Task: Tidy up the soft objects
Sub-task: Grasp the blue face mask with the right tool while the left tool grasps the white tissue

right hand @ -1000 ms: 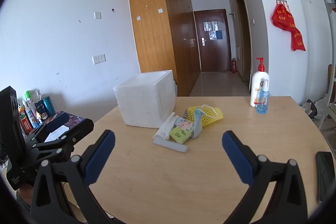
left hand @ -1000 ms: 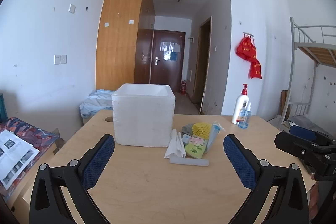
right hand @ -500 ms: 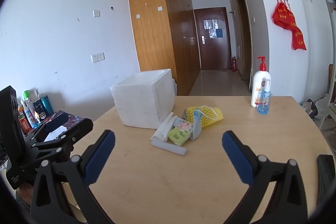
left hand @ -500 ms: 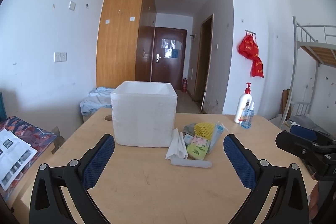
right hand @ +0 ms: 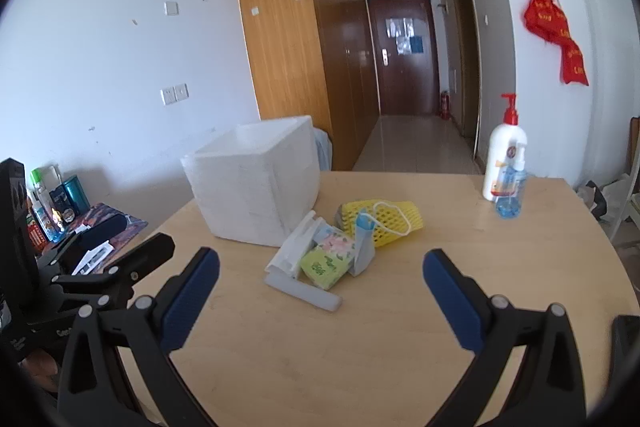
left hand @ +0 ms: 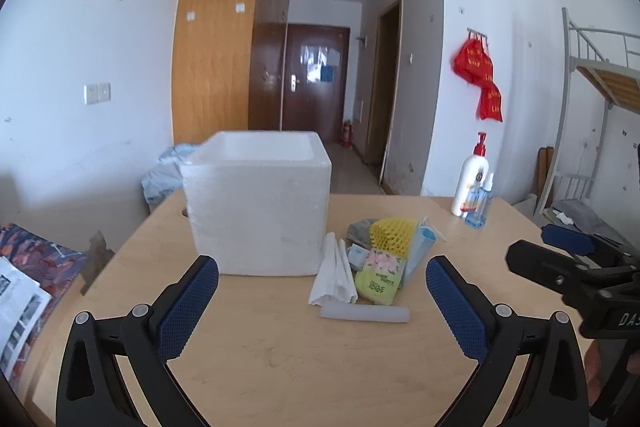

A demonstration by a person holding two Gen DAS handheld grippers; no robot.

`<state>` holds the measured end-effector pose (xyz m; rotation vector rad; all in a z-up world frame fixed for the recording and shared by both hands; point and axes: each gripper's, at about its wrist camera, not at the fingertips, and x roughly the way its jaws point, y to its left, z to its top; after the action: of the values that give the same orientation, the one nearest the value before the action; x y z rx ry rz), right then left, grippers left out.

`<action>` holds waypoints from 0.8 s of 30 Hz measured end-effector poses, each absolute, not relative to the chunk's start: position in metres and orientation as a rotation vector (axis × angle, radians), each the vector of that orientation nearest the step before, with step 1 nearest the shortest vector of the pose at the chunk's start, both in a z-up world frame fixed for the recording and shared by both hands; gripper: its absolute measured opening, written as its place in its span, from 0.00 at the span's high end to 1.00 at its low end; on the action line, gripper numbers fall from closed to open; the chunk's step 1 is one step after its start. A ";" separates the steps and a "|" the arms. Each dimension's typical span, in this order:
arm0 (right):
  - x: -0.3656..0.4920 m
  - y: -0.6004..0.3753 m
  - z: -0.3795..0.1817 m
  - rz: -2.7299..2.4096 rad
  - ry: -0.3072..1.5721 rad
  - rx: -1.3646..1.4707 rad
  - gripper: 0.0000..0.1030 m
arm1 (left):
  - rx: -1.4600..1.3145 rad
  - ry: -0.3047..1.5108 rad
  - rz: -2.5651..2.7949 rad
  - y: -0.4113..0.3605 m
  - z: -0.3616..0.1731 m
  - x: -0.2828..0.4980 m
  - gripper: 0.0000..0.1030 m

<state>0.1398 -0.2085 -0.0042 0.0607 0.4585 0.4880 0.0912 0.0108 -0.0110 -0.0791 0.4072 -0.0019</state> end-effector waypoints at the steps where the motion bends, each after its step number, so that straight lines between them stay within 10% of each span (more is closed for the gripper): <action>1: 0.145 -0.208 -0.005 0.489 0.468 0.059 0.00 | -0.077 0.420 -0.003 0.011 -0.012 0.097 0.00; 24: 0.257 -0.183 -0.037 0.498 0.672 0.005 0.04 | -0.106 0.765 -0.049 0.012 -0.076 0.224 0.00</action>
<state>0.2567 -0.1831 -0.0373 0.0049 0.6717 0.4980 0.2236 0.0125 -0.0761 -0.1059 0.7646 -0.0489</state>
